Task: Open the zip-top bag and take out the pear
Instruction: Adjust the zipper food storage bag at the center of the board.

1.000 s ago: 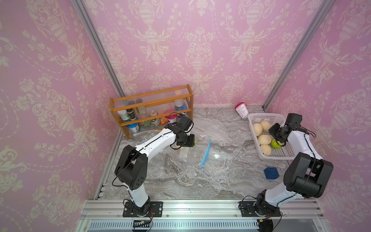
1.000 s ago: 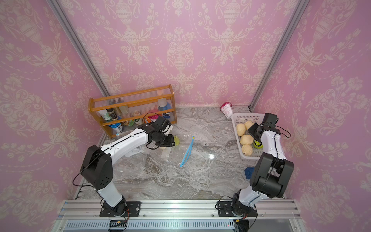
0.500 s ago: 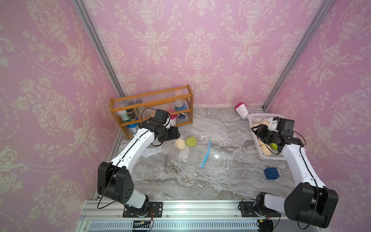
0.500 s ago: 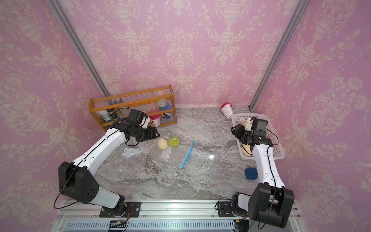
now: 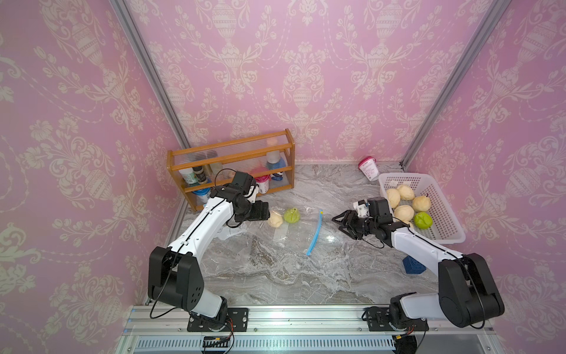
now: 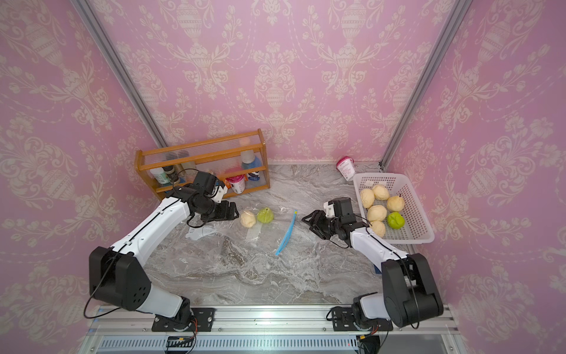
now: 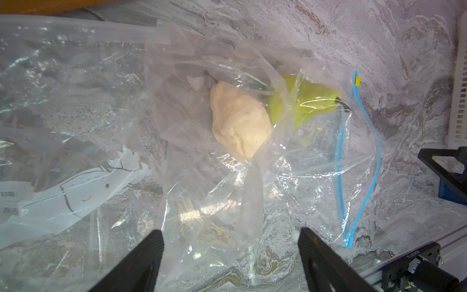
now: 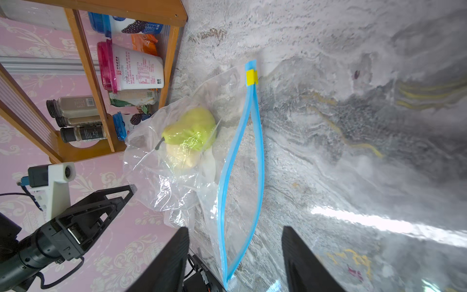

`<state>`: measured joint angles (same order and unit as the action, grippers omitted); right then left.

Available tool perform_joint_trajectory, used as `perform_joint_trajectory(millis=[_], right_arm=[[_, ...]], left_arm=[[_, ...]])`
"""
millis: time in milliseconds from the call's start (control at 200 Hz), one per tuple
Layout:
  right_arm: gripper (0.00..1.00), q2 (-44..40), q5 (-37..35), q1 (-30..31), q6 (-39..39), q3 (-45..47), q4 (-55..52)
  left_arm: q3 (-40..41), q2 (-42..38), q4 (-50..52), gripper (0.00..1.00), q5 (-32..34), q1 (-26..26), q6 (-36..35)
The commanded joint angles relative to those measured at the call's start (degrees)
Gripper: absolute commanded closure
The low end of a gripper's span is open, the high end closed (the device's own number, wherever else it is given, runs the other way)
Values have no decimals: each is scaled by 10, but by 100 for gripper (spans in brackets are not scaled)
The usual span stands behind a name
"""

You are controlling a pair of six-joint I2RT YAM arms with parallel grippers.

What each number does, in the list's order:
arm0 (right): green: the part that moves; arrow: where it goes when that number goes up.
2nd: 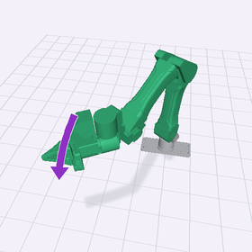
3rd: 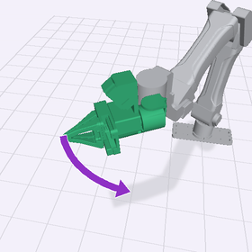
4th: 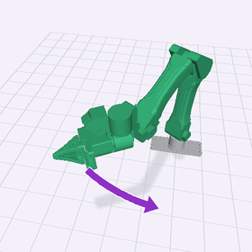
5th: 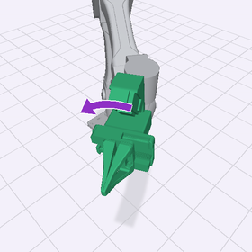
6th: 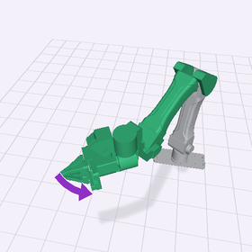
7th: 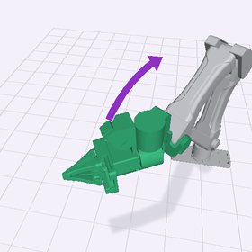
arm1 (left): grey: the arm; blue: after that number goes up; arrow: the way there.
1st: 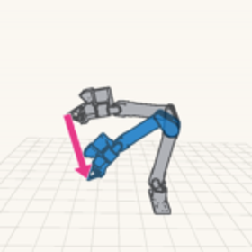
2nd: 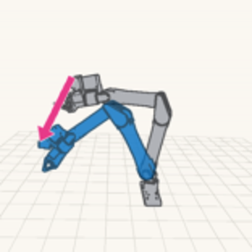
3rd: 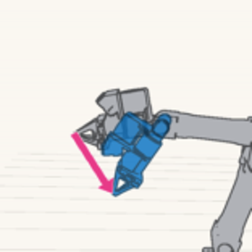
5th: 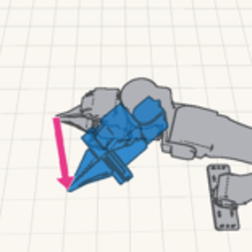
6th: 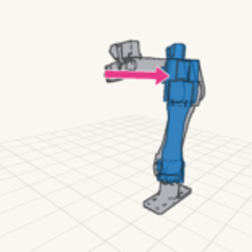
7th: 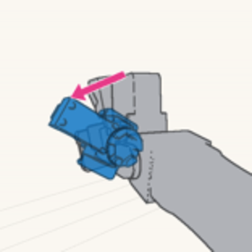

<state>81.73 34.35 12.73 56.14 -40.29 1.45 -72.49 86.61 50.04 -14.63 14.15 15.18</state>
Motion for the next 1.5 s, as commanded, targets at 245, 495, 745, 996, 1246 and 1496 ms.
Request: perform_joint_trajectory(millis=[245, 495, 745, 996, 1246, 1496], right_arm=[[47, 130, 4, 74, 119, -18, 207], [75, 172, 2, 92, 163, -17, 295], [100, 138, -28, 92, 94, -25, 223], [100, 111, -56, 92, 11, -54, 119], [100, 88, -72, 92, -19, -59, 89], [70, 61, -85, 92, -89, -93, -17]], left_arm=[[34, 30, -21, 14, -28, -8, -37], [26, 46, -28, 65, -50, -8, -46], [-7, -30, -41, 100, -82, -1, -20], [-38, -68, -56, 100, -95, 31, 4], [-35, -48, -40, 100, -57, 38, 8], [-24, -48, -29, 100, -11, 37, 6]])
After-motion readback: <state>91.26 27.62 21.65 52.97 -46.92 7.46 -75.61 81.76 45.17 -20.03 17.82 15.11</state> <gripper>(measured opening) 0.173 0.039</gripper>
